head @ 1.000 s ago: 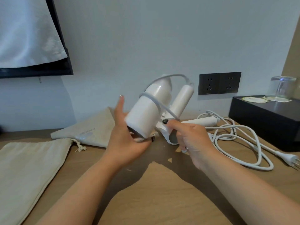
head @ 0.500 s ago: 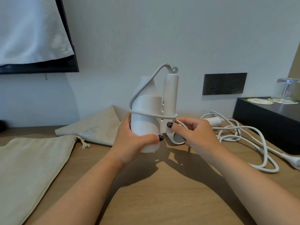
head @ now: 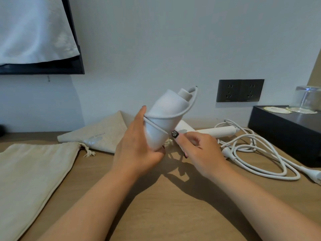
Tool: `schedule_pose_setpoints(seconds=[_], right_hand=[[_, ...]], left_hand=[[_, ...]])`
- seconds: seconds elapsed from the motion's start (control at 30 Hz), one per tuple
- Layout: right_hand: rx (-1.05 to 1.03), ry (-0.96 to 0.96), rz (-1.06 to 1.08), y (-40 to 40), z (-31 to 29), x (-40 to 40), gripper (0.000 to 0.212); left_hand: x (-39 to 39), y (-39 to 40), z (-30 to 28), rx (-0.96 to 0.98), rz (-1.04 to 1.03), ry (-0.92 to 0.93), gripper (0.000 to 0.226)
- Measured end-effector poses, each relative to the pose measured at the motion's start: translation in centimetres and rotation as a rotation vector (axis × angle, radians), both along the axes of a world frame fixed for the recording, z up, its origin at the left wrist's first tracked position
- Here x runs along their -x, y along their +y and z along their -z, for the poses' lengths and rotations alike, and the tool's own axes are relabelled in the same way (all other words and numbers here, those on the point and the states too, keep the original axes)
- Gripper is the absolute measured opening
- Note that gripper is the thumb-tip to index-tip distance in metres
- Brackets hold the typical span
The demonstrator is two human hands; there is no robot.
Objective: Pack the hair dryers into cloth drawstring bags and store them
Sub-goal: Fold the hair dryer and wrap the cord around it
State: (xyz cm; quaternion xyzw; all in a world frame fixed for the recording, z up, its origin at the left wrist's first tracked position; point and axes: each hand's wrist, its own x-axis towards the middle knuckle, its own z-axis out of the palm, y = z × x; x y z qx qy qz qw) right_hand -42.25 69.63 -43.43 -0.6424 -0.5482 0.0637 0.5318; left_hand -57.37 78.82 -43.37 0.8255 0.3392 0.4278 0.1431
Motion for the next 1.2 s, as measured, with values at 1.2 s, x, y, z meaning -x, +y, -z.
schedule_pose_setpoints(seconds=[1.2], right_hand=[[-0.108, 0.325, -0.338, -0.4, -0.3, -1.4, 0.042]], left_hand=[[-0.5, 0.4, 0.3, 0.812, 0.689, -0.549, 0.068]])
